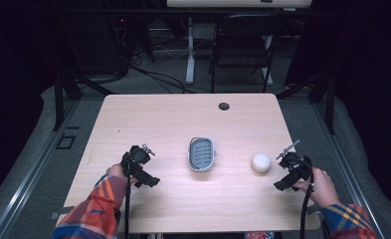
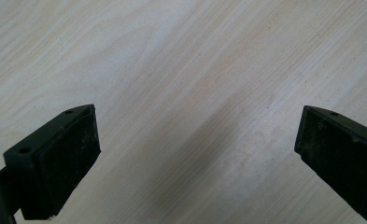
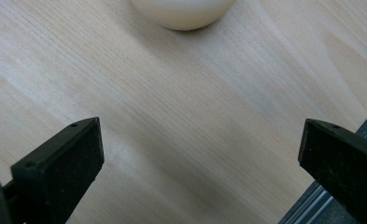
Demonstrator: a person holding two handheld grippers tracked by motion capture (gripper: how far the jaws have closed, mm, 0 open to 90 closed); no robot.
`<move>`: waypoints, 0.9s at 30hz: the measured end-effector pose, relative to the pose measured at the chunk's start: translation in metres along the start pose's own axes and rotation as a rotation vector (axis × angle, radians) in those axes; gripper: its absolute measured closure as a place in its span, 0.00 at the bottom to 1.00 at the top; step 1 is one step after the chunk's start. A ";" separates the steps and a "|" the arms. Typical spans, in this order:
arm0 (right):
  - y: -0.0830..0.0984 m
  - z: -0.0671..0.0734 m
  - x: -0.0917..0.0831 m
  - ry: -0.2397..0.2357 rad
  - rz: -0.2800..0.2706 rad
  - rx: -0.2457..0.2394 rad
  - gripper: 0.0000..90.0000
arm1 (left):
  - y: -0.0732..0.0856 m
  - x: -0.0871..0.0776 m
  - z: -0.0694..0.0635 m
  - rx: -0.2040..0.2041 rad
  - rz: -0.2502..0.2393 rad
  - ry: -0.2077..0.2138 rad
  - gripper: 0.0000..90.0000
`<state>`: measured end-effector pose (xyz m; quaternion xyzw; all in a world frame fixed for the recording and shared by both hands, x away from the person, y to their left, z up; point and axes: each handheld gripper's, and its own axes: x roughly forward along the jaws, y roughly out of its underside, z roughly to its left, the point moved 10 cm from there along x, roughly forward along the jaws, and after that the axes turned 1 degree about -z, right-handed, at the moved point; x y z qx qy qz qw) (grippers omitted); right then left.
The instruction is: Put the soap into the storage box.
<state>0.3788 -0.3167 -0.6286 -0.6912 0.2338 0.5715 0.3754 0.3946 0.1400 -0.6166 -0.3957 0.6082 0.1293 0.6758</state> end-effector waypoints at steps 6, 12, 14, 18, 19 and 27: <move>0.002 -0.001 -0.002 0.005 0.035 -0.031 0.00 | 0.001 0.000 -0.001 0.012 0.008 0.003 0.00; -0.003 0.001 -0.001 -0.002 -0.009 -0.002 0.00 | 0.000 0.000 -0.001 0.015 0.007 0.005 0.00; -0.004 0.001 -0.002 -0.005 0.000 -0.010 0.00 | 0.000 0.000 -0.002 0.021 0.007 0.004 0.00; -0.012 0.000 -0.005 0.000 -0.004 -0.029 0.00 | 0.001 0.000 -0.002 0.019 0.004 0.006 0.00; -0.012 -0.001 -0.005 -0.001 0.014 -0.045 0.00 | 0.000 0.000 -0.002 0.018 0.005 0.007 0.00; -0.017 -0.001 -0.004 -0.006 0.023 -0.051 0.00 | 0.000 0.000 -0.002 0.021 0.007 0.006 0.00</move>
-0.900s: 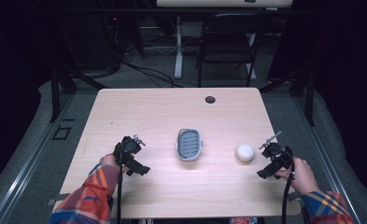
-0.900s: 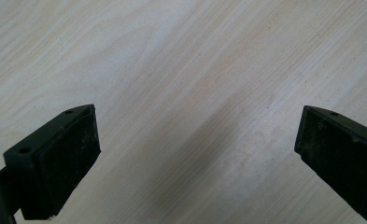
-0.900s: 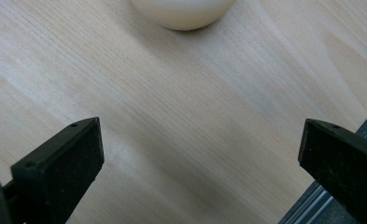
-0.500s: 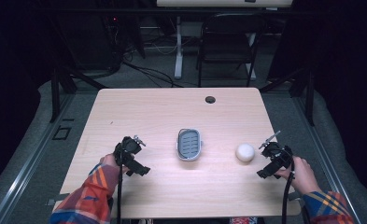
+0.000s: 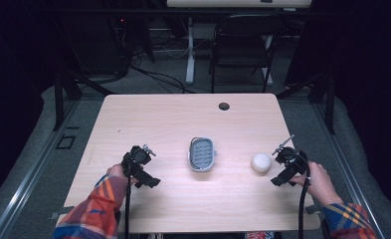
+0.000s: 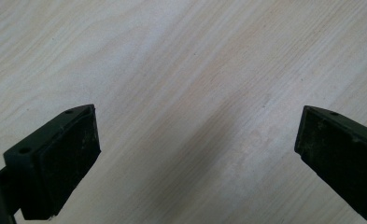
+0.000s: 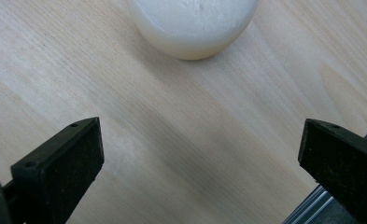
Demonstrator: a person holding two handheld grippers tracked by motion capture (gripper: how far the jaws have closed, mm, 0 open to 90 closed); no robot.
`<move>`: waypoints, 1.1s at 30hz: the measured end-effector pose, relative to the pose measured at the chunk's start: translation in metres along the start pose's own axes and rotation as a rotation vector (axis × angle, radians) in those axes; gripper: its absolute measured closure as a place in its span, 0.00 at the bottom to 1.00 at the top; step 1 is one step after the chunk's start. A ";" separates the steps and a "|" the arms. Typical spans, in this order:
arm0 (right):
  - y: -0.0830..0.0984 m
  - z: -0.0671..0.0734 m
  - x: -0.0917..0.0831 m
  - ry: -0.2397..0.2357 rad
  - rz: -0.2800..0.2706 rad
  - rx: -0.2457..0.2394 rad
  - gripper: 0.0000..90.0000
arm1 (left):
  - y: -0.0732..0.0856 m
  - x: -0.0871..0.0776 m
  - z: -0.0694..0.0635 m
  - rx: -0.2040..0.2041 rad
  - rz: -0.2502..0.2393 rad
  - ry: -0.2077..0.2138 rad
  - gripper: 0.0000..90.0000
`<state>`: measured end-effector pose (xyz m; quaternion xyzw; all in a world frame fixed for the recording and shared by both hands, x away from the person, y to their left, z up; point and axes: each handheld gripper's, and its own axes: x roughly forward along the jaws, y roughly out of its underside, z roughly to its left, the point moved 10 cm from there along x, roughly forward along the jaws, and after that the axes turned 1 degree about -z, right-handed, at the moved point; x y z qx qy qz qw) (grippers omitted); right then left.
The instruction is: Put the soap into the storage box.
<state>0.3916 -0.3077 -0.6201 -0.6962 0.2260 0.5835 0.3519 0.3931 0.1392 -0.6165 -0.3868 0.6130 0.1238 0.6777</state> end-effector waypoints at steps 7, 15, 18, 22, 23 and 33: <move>-0.006 0.002 0.000 -0.011 -0.011 0.003 0.00 | 0.000 0.000 0.000 0.000 -0.001 0.000 0.00; -0.018 0.004 -0.001 -0.030 -0.004 -0.025 0.00 | -0.001 0.001 0.000 0.001 0.002 0.002 0.00; -0.024 0.005 0.000 -0.030 0.006 -0.044 0.00 | 0.000 0.001 -0.001 0.000 0.001 0.001 0.00; -0.030 0.004 0.000 -0.020 0.017 -0.059 0.00 | 0.000 0.001 0.000 0.004 0.003 0.001 0.00; -0.030 0.004 0.000 -0.020 0.017 -0.059 0.00 | 0.000 0.001 0.000 0.004 0.003 0.001 0.00; -0.045 0.003 0.007 -0.029 0.021 -0.053 0.00 | 0.000 0.001 -0.001 0.006 0.002 0.001 0.00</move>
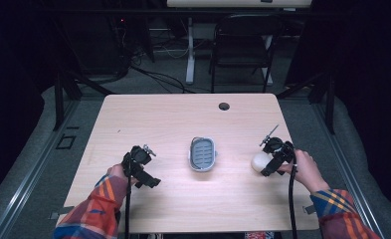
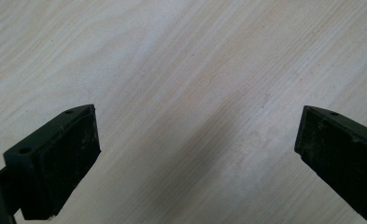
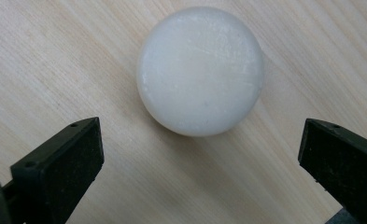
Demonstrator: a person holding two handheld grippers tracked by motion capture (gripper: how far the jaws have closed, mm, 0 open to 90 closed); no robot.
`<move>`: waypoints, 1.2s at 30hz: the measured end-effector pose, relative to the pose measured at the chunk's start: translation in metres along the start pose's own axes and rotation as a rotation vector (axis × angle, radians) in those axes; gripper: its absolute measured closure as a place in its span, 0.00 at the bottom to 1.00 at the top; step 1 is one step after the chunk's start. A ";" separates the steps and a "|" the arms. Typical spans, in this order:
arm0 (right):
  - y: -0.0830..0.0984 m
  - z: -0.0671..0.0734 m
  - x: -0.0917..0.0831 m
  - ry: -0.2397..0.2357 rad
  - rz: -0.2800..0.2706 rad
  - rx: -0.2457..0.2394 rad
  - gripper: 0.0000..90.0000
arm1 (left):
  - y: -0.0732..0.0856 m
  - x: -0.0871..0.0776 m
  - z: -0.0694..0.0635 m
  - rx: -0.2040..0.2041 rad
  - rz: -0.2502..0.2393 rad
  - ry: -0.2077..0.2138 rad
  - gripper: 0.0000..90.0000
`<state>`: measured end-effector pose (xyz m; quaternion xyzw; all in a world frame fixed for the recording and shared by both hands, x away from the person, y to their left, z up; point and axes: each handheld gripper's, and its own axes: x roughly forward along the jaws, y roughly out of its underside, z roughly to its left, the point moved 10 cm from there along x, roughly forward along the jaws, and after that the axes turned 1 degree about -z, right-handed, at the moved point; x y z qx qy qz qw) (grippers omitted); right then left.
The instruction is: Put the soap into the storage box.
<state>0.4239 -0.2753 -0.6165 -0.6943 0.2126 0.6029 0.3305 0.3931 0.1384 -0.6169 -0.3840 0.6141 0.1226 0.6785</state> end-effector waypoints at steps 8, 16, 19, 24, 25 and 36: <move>-0.014 -0.001 0.004 -0.008 0.018 -0.002 0.00 | 0.000 0.000 0.000 -0.001 0.000 -0.001 0.00; -0.027 0.001 0.008 -0.009 0.033 -0.010 0.00 | 0.000 0.000 0.000 -0.001 -0.002 0.000 0.00; -0.028 0.000 0.011 -0.014 0.050 -0.021 0.00 | 0.000 0.000 0.000 0.000 -0.002 0.001 0.00; -0.028 0.001 0.021 0.013 0.088 -0.008 0.00 | 0.000 0.000 -0.001 -0.001 -0.004 0.002 0.00; -0.028 0.000 0.021 0.018 0.104 -0.025 0.02 | 0.000 0.000 -0.001 -0.001 -0.004 0.002 0.00; -0.032 0.001 0.022 0.034 0.136 -0.043 0.21 | 0.000 0.000 -0.001 0.001 0.000 0.004 0.00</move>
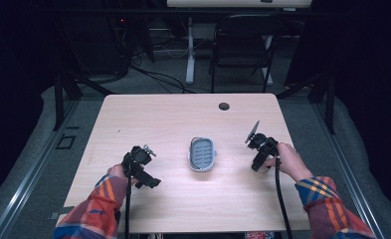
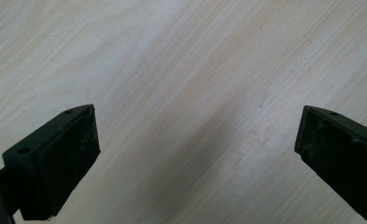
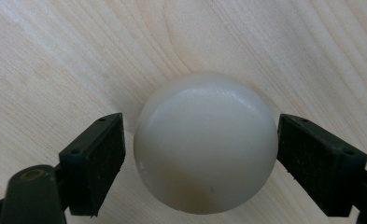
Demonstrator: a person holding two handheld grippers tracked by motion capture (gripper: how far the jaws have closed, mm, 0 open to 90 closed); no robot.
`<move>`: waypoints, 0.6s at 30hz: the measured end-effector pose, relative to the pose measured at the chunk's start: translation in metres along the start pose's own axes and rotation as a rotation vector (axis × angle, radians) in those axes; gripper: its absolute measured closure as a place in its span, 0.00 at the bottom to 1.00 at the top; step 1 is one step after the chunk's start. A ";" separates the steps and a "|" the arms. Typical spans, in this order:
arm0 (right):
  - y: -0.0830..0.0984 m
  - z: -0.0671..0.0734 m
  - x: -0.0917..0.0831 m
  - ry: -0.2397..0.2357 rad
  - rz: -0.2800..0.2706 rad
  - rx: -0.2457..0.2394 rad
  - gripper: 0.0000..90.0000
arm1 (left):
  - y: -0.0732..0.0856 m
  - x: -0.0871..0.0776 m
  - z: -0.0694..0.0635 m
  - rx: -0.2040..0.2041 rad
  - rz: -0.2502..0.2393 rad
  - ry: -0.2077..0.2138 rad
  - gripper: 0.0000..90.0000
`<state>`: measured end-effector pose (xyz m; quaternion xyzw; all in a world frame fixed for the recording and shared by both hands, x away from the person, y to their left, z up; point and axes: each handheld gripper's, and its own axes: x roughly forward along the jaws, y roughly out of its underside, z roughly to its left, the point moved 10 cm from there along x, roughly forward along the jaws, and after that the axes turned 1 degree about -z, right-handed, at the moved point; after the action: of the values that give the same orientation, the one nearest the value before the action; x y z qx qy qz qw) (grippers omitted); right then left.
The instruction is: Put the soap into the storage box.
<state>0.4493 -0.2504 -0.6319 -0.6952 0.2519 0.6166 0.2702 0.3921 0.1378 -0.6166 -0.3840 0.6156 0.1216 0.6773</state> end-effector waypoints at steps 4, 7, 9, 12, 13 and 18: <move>-0.002 0.002 0.003 0.000 -0.011 0.017 0.24 | 0.000 0.001 0.000 -0.002 0.002 0.001 0.00; 0.001 -0.003 0.001 0.016 0.050 -0.029 0.26 | 0.000 0.001 0.000 0.001 0.004 0.000 0.00; -0.002 0.000 0.005 0.004 0.003 0.012 0.26 | 0.000 0.002 0.000 0.001 0.004 0.000 0.00; -0.002 0.000 0.006 0.002 0.001 0.015 0.26 | 0.000 0.002 -0.001 0.000 0.006 0.002 0.00; -0.002 0.000 0.006 0.000 0.004 0.015 0.26 | 0.000 0.002 -0.001 -0.003 0.006 0.004 0.00; -0.001 0.000 0.004 0.016 0.032 -0.022 0.26 | 0.000 0.002 -0.001 -0.003 0.005 0.001 0.00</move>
<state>0.4505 -0.2502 -0.6356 -0.6988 0.2587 0.6180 0.2506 0.3918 0.1367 -0.6183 -0.3836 0.6166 0.1238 0.6763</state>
